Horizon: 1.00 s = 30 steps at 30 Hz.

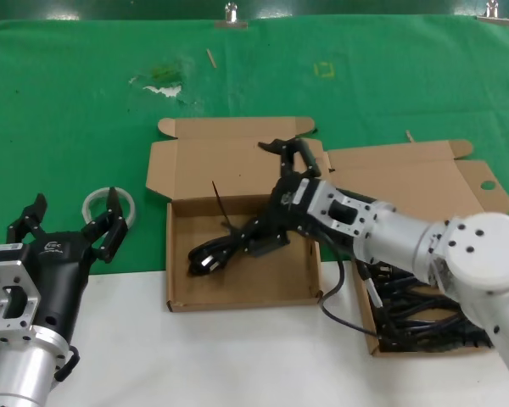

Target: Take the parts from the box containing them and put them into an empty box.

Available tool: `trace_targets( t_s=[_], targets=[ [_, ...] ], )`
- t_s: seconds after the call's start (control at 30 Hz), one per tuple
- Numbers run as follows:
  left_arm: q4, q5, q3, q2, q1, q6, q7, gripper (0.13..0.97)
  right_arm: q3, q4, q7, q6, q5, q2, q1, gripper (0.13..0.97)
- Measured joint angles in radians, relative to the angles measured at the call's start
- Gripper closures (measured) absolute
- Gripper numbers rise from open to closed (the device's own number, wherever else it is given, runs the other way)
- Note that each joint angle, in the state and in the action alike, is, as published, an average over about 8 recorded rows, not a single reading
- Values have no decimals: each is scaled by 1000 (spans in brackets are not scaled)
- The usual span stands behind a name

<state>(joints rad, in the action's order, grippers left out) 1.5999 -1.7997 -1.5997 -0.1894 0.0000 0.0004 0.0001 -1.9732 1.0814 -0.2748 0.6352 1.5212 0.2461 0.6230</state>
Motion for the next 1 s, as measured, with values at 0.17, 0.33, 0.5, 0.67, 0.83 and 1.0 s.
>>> trace_targets(
  t_s=[0.17, 0.33, 0.5, 0.67, 0.83, 1.0],
  targets=[
    [0, 0, 0, 0, 0, 0, 0, 423, 46, 63, 34, -78, 34, 7, -76, 129],
    [0, 0, 0, 0, 0, 0, 0, 341, 92, 128, 68, -157, 69, 13, -153, 129],
    [0, 0, 0, 0, 0, 0, 0, 259, 138, 192, 101, -235, 103, 20, -230, 129],
    [0, 0, 0, 0, 0, 0, 0, 235, 183, 255, 135, -312, 137, 26, -306, 129],
    [0, 0, 0, 0, 0, 0, 0, 174, 229, 319, 168, -390, 171, 33, -383, 129],
    [0, 0, 0, 0, 0, 0, 0, 151, 275, 382, 202, -468, 205, 40, -459, 129]
  ],
)
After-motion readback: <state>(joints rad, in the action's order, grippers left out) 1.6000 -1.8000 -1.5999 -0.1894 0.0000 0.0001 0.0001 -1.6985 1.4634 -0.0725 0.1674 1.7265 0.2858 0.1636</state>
